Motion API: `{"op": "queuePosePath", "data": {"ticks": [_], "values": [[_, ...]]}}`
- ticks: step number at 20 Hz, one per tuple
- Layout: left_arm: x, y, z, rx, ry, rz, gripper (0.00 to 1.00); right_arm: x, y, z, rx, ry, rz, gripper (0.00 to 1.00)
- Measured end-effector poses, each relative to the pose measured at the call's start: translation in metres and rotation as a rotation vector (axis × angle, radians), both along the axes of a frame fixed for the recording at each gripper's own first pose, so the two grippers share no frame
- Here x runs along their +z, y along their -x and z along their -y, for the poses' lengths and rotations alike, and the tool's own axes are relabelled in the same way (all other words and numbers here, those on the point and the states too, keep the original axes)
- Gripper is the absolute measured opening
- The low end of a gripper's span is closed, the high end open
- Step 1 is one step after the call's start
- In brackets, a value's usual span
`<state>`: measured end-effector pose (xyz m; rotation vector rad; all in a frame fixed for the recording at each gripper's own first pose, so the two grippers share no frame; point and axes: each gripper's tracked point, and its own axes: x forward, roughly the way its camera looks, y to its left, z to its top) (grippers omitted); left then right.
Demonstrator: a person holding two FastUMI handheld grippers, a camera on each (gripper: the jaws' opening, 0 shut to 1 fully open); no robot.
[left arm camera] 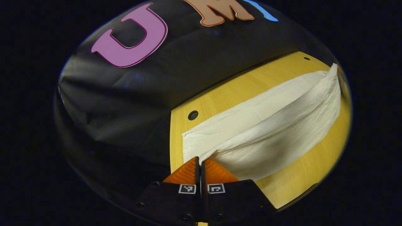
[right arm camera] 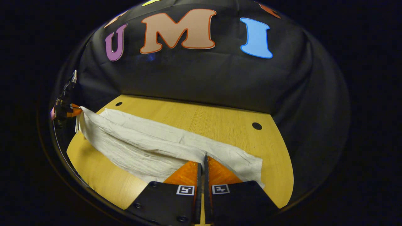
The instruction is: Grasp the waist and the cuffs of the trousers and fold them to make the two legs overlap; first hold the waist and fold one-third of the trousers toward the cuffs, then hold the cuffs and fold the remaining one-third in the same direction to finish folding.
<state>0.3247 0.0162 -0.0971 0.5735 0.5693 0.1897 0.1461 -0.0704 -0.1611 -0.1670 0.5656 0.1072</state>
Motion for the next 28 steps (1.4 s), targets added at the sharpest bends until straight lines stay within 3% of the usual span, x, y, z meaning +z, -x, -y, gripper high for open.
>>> {"op": "queuePosePath", "data": {"ticks": [7,14,16,18,21,22,24,25,28], "values": [[-0.002,-0.077,0.0,0.059,0.025,0.076,0.0,0.001,-0.084,-0.002,-0.127,-0.216,0.059,0.06],[-0.054,-0.122,0.008,0.119,0.164,0.134,0.0,-0.069,-0.139,-0.009,-0.132,-0.208,0.038,0.06],[-0.064,-0.13,0.012,0.117,0.203,0.158,0.0,-0.082,-0.145,-0.012,-0.121,-0.23,0.015,0.08],[-0.072,-0.139,0.025,0.082,0.292,0.175,0.02,-0.09,-0.145,-0.015,-0.11,-0.25,-0.003,0.21],[-0.075,-0.155,0.039,0.087,0.362,0.206,0.99,-0.083,-0.144,-0.021,-0.107,-0.284,0.004,0.98],[-0.066,-0.15,0.045,0.085,0.378,0.22,0.96,-0.077,-0.144,-0.021,-0.111,-0.298,0.018,0.92],[-0.054,-0.149,0.05,0.071,0.417,0.262,0.98,-0.06,-0.137,-0.011,-0.13,-0.308,0.047,0.92],[-0.046,-0.147,0.052,0.065,0.43,0.282,0.98,-0.051,-0.132,-0.002,-0.145,-0.308,0.062,0.96],[-0.037,-0.137,0.052,0.065,0.443,0.308,0.98,-0.031,-0.109,0.039,-0.209,-0.279,0.092,0.97]]}}
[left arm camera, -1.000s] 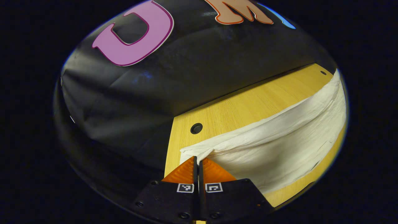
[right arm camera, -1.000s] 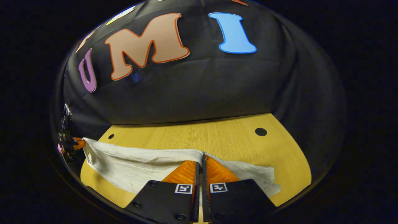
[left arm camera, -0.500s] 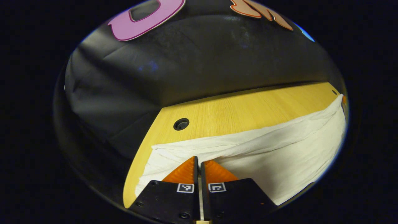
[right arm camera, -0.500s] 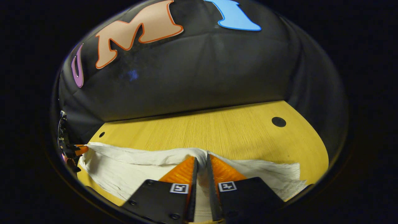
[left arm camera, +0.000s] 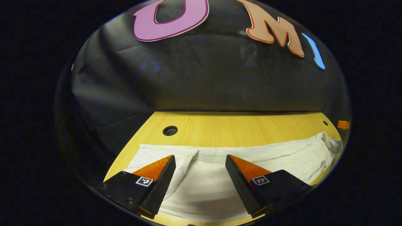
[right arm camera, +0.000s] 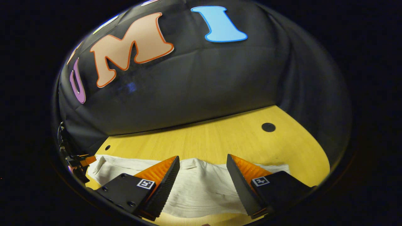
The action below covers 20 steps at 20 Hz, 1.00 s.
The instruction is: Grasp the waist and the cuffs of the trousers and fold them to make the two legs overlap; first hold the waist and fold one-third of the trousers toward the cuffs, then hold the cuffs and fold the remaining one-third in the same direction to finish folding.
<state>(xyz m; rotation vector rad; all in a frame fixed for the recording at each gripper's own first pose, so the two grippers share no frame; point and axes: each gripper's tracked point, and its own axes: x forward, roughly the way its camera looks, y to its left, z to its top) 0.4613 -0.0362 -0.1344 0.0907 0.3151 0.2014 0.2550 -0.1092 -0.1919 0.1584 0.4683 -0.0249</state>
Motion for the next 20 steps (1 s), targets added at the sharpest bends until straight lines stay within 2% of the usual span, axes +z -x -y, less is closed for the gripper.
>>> {"op": "queuePosePath", "data": {"ticks": [5,6,7,8,11,15,16,17,20], "values": [[0.027,0.056,0.01,0.033,0.001,0.043,0.97,0.009,0.05,0.083,-0.13,0.077,-0.004,0.96],[0.029,0.065,0.014,0.037,0.019,0.05,0.98,0.006,0.059,0.097,-0.155,0.084,-0.016,0.92],[0.031,0.074,0.018,0.044,0.035,0.057,0.97,0.002,0.067,0.109,-0.177,0.092,-0.027,0.96],[0.034,0.084,0.021,0.056,0.04,0.064,0.97,-0.003,0.076,0.126,-0.2,0.104,-0.039,0.91],[0.039,0.11,0.024,0.098,0.028,0.076,0.97,-0.024,0.095,0.156,-0.232,0.135,-0.09,0.92],[0.041,0.14,0.028,0.138,0.037,0.079,0.97,-0.055,0.108,0.173,-0.248,0.134,-0.165,0.92],[0.042,0.146,0.028,0.149,0.036,0.084,0.97,-0.062,0.108,0.174,-0.251,0.127,-0.18,0.92],[0.044,0.149,0.029,0.157,0.035,0.087,0.97,-0.069,0.107,0.175,-0.248,0.118,-0.192,0.96],[0.046,0.157,0.033,0.171,0.028,0.089,0.97,-0.084,0.099,0.171,-0.242,0.08,-0.209,0.96]]}}
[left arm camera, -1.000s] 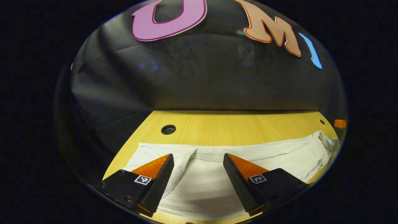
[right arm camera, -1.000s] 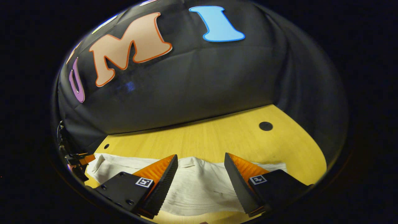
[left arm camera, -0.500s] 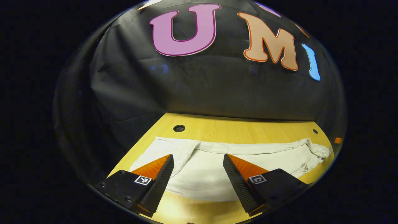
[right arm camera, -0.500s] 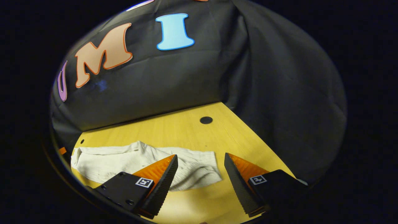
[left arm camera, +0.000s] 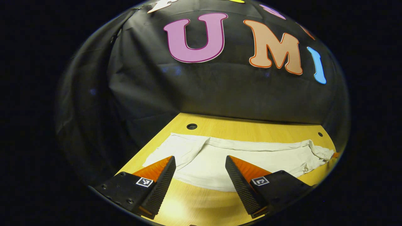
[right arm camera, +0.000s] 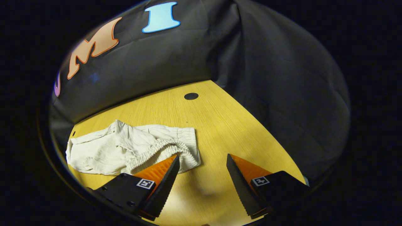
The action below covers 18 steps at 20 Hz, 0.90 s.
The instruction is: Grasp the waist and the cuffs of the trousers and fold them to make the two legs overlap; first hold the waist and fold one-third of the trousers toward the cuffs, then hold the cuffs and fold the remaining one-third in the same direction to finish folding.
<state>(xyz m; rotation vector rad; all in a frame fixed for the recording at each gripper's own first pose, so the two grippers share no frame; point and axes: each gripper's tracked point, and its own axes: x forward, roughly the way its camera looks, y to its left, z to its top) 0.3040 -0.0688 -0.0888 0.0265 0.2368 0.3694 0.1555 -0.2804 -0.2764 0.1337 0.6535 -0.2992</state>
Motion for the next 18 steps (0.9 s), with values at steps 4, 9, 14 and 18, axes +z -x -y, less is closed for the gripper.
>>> {"op": "queuePosePath", "data": {"ticks": [4,9,14,18], "values": [[0.004,0.005,0.007,0.01,-0.015,0.0,0.94,0.0,-0.011,-0.01,-0.013,-0.095,0.03,0.96],[0.009,0.009,0.017,0.023,-0.015,0.025,0.97,0.003,-0.026,-0.027,-0.031,-0.253,0.07,0.87],[0.023,0.018,0.028,0.029,-0.063,0.042,0.97,0.001,-0.03,-0.034,-0.015,-0.269,0.076,0.56],[0.021,0.02,0.034,0.021,-0.046,0.043,0.97,0.005,-0.029,-0.031,-0.031,-0.256,0.08,0.26]]}}
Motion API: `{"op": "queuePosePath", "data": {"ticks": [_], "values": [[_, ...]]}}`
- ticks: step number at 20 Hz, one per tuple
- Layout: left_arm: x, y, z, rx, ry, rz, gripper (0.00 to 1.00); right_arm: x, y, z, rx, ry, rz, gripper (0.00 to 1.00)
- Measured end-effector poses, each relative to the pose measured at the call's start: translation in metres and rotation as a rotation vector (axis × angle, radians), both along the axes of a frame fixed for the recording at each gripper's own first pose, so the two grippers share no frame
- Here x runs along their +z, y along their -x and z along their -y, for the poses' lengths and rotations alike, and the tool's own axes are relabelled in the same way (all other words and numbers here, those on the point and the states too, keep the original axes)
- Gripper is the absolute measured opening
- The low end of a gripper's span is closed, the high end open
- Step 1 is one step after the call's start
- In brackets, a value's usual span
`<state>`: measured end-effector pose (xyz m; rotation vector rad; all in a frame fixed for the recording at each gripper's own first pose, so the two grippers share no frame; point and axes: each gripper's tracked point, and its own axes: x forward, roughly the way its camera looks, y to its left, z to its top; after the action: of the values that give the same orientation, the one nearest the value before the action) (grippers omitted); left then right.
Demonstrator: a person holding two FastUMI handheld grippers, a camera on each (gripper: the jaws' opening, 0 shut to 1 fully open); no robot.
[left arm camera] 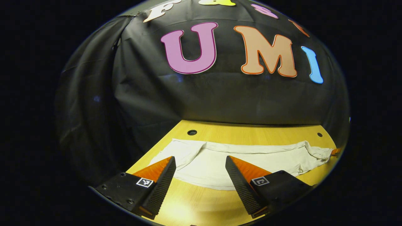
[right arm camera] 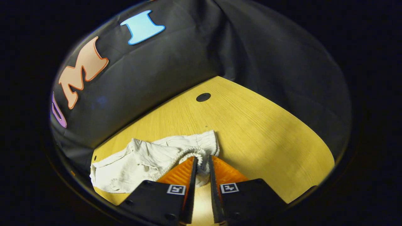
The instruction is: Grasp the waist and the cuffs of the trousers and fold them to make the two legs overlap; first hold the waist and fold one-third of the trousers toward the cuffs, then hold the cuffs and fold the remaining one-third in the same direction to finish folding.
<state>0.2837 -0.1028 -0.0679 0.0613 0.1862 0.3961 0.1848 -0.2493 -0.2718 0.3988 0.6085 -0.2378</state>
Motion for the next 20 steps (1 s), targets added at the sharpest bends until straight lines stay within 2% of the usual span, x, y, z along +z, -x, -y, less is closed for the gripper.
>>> {"op": "queuePosePath", "data": {"ticks": [1,7,8,12,17,20], "values": [[-0.001,0.001,0.001,-0.002,0.009,0.001,0.97,0.0,-0.001,0.0,-0.008,-0.006,-0.002,0.21],[-0.005,0.003,-0.004,-0.025,0.045,0.014,0.97,0.033,-0.001,-0.009,-0.015,0.035,0.072,0.2],[-0.006,0.002,-0.007,-0.03,0.052,0.017,0.97,0.039,-0.003,-0.013,-0.013,0.043,0.091,0.12],[-0.006,0.002,-0.022,-0.073,0.071,0.026,0.97,0.075,0.001,-0.036,0.007,0.086,0.156,0.12],[-0.008,-0.003,-0.047,-0.156,0.102,0.02,0.96,0.122,0.007,-0.105,0.063,0.177,0.22,0.12],[-0.008,-0.006,-0.069,-0.188,0.118,0.022,0.95,0.142,0.002,-0.161,0.117,0.23,0.259,0.12]]}}
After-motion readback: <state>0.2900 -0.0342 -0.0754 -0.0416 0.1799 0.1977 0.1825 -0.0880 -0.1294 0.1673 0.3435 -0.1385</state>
